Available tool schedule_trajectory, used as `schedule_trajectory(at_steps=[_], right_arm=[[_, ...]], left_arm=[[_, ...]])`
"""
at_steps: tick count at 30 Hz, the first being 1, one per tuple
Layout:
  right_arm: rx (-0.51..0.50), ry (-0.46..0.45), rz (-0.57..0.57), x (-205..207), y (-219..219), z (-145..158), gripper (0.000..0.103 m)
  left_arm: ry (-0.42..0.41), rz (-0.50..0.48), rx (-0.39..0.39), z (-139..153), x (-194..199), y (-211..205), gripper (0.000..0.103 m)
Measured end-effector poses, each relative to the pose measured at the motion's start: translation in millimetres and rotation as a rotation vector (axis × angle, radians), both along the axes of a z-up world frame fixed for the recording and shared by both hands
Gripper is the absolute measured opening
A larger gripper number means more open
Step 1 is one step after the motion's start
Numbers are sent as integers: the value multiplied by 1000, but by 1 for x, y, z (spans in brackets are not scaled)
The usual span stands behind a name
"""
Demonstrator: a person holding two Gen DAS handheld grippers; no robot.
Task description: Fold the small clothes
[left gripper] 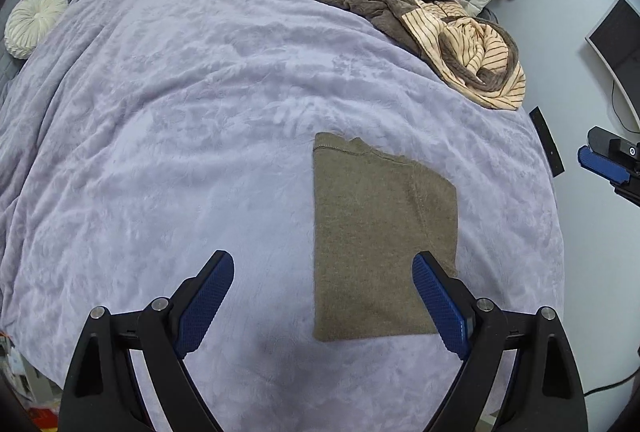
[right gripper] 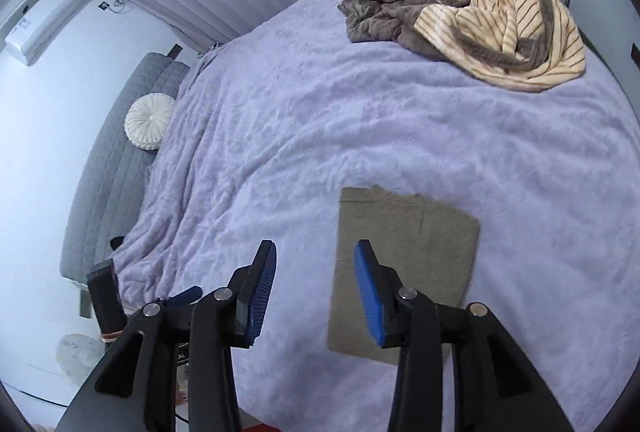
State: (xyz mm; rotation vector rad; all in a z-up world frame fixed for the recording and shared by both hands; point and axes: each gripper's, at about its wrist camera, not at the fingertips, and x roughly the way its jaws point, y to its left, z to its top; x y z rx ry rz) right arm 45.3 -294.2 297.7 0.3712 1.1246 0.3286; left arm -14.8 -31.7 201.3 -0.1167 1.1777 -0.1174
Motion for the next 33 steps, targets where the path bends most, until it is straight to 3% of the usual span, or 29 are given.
schedule_trajectory(at_steps=[3, 7, 16, 20, 26, 31, 33], right_arm=[[-41, 58, -27, 9, -23, -28, 51], [-76, 162, -66, 12, -51, -88, 51], [-25, 295, -143, 7, -100, -205, 56], [19, 319, -145, 4, -108, -240, 61], [89, 279, -192, -7, -113, -277, 61], [167, 261, -185, -10, -115, -288, 69], [176, 256, -174, -9, -115, -289, 69]], left_arm=[[42, -8, 12, -28, 16, -7, 91], [107, -19, 29, -71, 33, -18, 91], [184, -39, 104, -162, 76, -30, 91], [195, -42, 97, -187, 86, -30, 91], [192, -30, 58, -206, 94, -27, 91], [158, -90, 48, -207, 96, -27, 92], [158, -92, 40, -210, 94, -25, 96]])
